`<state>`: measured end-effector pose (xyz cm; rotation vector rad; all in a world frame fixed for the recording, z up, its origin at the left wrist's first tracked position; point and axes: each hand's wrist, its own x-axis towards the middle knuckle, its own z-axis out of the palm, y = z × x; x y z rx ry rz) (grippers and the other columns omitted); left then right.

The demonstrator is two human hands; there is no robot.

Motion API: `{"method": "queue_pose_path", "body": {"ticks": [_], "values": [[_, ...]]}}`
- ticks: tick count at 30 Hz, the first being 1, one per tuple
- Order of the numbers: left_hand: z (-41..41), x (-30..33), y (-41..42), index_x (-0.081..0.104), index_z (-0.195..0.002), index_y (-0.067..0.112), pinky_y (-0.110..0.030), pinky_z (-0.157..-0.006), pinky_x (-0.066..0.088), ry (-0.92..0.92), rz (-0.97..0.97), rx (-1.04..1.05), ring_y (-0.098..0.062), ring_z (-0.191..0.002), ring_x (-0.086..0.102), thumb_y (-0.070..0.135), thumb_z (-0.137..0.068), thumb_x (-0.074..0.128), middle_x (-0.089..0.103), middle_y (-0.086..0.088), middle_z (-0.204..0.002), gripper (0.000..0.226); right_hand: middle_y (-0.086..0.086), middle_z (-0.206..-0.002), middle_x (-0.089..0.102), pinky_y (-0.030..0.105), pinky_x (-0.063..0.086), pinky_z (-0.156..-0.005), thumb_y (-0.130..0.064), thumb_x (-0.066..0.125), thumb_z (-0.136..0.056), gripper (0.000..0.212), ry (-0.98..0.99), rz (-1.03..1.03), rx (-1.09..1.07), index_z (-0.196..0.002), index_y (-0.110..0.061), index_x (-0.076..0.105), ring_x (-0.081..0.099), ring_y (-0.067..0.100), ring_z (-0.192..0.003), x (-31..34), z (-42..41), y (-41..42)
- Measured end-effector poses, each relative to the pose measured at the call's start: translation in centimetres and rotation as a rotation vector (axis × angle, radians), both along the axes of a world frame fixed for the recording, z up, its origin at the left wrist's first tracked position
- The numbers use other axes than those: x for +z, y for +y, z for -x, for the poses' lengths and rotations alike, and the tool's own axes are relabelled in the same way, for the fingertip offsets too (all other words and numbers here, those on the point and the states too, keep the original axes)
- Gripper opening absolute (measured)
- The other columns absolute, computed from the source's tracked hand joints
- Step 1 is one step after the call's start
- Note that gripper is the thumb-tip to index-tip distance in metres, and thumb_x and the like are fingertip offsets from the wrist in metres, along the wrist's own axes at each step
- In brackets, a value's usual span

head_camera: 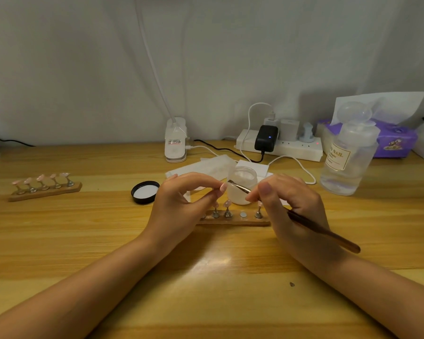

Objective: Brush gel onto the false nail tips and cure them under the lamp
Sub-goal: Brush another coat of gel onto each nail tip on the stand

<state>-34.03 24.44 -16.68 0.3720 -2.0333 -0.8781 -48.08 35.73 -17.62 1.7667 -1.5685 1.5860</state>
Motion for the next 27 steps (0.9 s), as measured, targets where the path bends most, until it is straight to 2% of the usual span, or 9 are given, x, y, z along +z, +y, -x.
{"method": "queue_pose_path", "body": {"ticks": [6,8,13,16,18,21,23,25,27], "values": [[0.07,0.18,0.05,0.068,-0.092,0.026,-0.042,-0.072,0.050,0.029,0.063,-0.008,-0.006,-0.080,0.062,0.021,-0.074,0.066,0.067,0.013,-0.083,0.019,-0.003,-0.065,0.064,0.040,0.042,-0.067,-0.037,0.036,-0.097,0.050,0.189,0.048,-0.003,-0.068,-0.012,0.069,0.058,0.011,-0.066,-0.19,-0.08,-0.02],[0.08,0.12,0.01,0.069,-0.092,0.025,-0.046,-0.071,0.050,0.037,0.058,-0.007,-0.009,-0.080,0.062,0.021,-0.074,0.066,0.067,0.011,-0.083,0.019,-0.006,-0.065,0.063,0.041,0.043,-0.068,-0.036,0.036,-0.097,0.051,0.196,0.057,0.004,-0.067,-0.011,0.069,0.057,0.009,-0.067,-0.21,-0.12,0.05],[0.05,0.06,-0.04,0.070,-0.092,0.026,-0.051,-0.070,0.049,0.028,0.049,-0.012,-0.015,-0.081,0.062,0.021,-0.074,0.067,0.068,0.007,-0.083,0.018,-0.009,-0.072,0.061,0.037,0.042,-0.069,-0.040,0.033,-0.097,0.049,0.063,0.021,-0.021,-0.074,-0.012,0.067,0.057,0.009,-0.071,-0.21,0.15,0.09],[0.13,0.11,-0.02,0.069,-0.091,0.027,-0.052,-0.071,0.049,0.022,0.041,-0.004,-0.016,-0.083,0.061,0.024,-0.074,0.066,0.067,0.007,-0.084,0.018,-0.003,-0.070,0.064,0.041,0.043,-0.065,-0.038,0.036,-0.096,0.046,0.087,0.006,-0.015,-0.075,-0.012,0.068,0.059,0.015,-0.070,-0.19,0.05,-0.07],[0.10,0.10,-0.03,0.069,-0.091,0.027,-0.052,-0.072,0.049,0.019,0.034,-0.002,-0.016,-0.085,0.060,0.023,-0.073,0.066,0.067,0.007,-0.085,0.019,-0.003,-0.069,0.065,0.039,0.042,-0.065,-0.038,0.036,-0.096,0.047,0.128,0.018,0.000,-0.073,-0.013,0.068,0.059,0.012,-0.070,-0.17,-0.11,-0.16],[0.04,-0.05,-0.09,0.071,-0.092,0.022,-0.051,-0.072,0.048,0.007,0.044,0.010,-0.018,-0.085,0.060,0.014,-0.075,0.070,0.067,0.004,-0.085,0.018,-0.009,-0.067,0.062,0.038,0.041,-0.070,-0.037,0.035,-0.098,0.051,0.163,0.042,0.039,-0.067,-0.013,0.068,0.056,0.006,-0.068,-0.31,-0.12,-0.06],[0.06,-0.05,-0.10,0.071,-0.092,0.021,-0.051,-0.072,0.048,0.007,0.037,0.009,-0.019,-0.086,0.060,0.016,-0.075,0.070,0.067,0.004,-0.085,0.018,-0.016,-0.068,0.056,0.034,0.039,-0.075,-0.037,0.032,-0.098,0.054,0.137,0.050,0.023,-0.065,-0.013,0.067,0.054,0.003,-0.068,-0.35,-0.03,0.08],[0.08,0.04,-0.06,0.071,-0.092,0.021,-0.052,-0.070,0.049,0.010,0.013,0.000,-0.021,-0.086,0.060,0.020,-0.074,0.068,0.067,0.003,-0.085,0.018,-0.014,-0.069,0.058,0.031,0.039,-0.077,-0.039,0.032,-0.098,0.052,0.098,0.042,-0.003,-0.069,-0.014,0.066,0.055,0.005,-0.068,-0.29,0.09,0.11],[0.09,0.10,-0.03,0.071,-0.092,0.021,-0.053,-0.070,0.050,0.011,0.011,-0.004,-0.021,-0.084,0.061,0.021,-0.074,0.067,0.067,0.002,-0.084,0.018,-0.006,-0.070,0.063,0.036,0.042,-0.074,-0.036,0.038,-0.096,0.044,0.104,0.020,-0.022,-0.074,-0.013,0.067,0.058,0.009,-0.069,-0.18,0.15,-0.02]]}}
